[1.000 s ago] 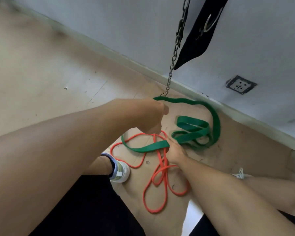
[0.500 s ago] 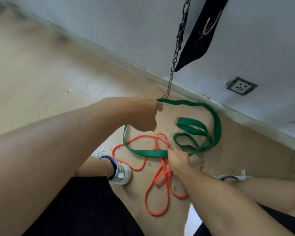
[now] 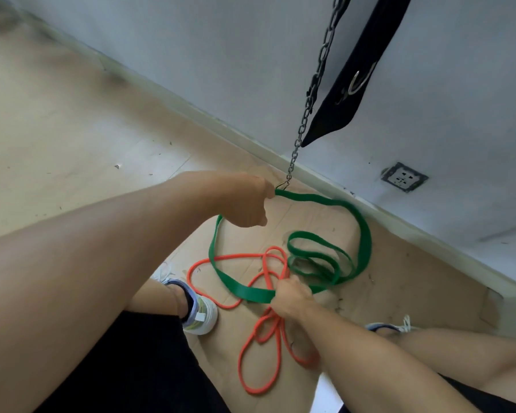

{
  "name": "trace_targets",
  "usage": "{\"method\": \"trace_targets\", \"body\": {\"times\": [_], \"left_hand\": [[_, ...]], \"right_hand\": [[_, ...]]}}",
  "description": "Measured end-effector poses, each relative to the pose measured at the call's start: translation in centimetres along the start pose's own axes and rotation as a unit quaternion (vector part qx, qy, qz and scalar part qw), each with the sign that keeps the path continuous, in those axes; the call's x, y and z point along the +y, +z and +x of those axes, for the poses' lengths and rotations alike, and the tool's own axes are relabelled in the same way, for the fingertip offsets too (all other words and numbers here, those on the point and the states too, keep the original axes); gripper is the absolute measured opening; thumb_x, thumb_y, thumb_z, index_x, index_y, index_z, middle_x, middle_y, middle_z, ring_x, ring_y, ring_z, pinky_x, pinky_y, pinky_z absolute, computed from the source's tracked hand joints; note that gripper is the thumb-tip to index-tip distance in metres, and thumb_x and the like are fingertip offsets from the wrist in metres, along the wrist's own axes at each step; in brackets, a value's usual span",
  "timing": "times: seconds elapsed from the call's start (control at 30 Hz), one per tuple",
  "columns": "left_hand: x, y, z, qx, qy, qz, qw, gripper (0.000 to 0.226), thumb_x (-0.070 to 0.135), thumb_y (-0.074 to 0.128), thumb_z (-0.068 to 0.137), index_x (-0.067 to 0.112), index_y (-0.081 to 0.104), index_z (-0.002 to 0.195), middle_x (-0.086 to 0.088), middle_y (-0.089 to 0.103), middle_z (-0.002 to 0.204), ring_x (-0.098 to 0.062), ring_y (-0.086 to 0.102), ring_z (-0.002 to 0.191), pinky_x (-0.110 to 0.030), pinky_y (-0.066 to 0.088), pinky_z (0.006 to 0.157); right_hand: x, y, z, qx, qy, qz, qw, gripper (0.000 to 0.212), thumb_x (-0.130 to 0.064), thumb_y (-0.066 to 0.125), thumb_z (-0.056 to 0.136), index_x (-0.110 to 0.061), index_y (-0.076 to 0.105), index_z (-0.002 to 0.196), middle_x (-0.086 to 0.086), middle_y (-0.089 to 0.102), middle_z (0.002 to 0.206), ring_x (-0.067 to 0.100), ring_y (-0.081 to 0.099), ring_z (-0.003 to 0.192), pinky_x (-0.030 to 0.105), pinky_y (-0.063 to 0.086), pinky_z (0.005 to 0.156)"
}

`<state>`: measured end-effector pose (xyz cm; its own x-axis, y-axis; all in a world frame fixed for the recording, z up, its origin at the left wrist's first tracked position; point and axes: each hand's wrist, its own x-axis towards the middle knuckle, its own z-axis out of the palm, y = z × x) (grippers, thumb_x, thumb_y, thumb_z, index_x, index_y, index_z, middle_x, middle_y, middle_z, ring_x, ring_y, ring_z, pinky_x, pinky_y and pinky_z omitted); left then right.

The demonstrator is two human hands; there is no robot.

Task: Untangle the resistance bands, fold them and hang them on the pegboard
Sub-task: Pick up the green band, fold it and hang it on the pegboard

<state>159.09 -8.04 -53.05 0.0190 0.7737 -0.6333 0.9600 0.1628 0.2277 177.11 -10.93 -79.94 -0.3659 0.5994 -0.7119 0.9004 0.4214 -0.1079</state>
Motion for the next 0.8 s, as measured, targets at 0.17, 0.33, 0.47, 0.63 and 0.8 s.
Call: {"method": "trace_targets", "body": {"times": [0.17,0.33,0.47,0.63,0.8], "left_hand": [[-0.4,-1.8,-0.4,0.03,-0.014,-0.018,0.999,0.068,0.027,0.067,0.096,0.016,0.035,0.155,-0.007,0.048,0.153,-0.029,0.048,0.137,-0.034,0.038,0.109],[-0.4,-2.5,-0.7,0.05,-0.033,-0.004,0.998,0.073,0.029,0.077,0.088,0.013,0.042,0.15,-0.009,0.056,0.145,-0.031,0.055,0.127,-0.036,0.046,0.103],[-0.2,-2.8,-1.4,0.03,-0.023,-0.025,0.999,0.088,0.04,0.083,0.08,0.016,0.039,0.152,-0.006,0.053,0.148,-0.028,0.054,0.129,-0.034,0.044,0.104],[0.0,-3.1,-2.0,0.033,0.067,-0.1,0.992,0.062,0.047,0.087,0.072,0.028,0.06,0.125,0.004,0.068,0.116,-0.022,0.064,0.104,-0.036,0.053,0.094],[0.1,-2.9,-1.0,0.078,0.102,-0.189,0.974,0.034,0.037,0.082,0.079,0.024,0.068,0.108,0.002,0.072,0.109,-0.023,0.067,0.105,-0.046,0.052,0.098]], "right_hand": [[-0.4,-8.2,-0.4,0.02,-0.085,0.01,0.996,0.041,-0.039,0.069,0.081,-0.025,0.048,0.113,0.009,0.062,0.113,0.032,0.059,0.107,0.038,0.047,0.08],[-0.5,-18.4,-3.7,0.065,-0.163,-0.025,0.984,0.041,-0.054,0.067,0.094,-0.023,0.059,0.12,0.0,0.061,0.108,0.027,0.06,0.102,0.039,0.052,0.084],[0.3,-25.0,-8.9,0.007,-0.213,0.041,0.976,0.039,-0.054,0.054,0.102,-0.024,0.068,0.123,-0.001,0.067,0.11,0.02,0.066,0.097,0.034,0.053,0.086],[1.9,-27.9,-13.2,-0.011,-0.191,0.237,0.953,0.048,-0.051,0.039,0.109,-0.025,0.079,0.099,0.002,0.08,0.105,0.012,0.071,0.088,0.024,0.052,0.081],[3.2,-28.9,-14.4,-0.098,-0.224,0.378,0.893,0.046,-0.039,0.041,0.109,-0.01,0.074,0.096,0.001,0.077,0.099,0.024,0.068,0.102,0.033,0.048,0.097]]}}
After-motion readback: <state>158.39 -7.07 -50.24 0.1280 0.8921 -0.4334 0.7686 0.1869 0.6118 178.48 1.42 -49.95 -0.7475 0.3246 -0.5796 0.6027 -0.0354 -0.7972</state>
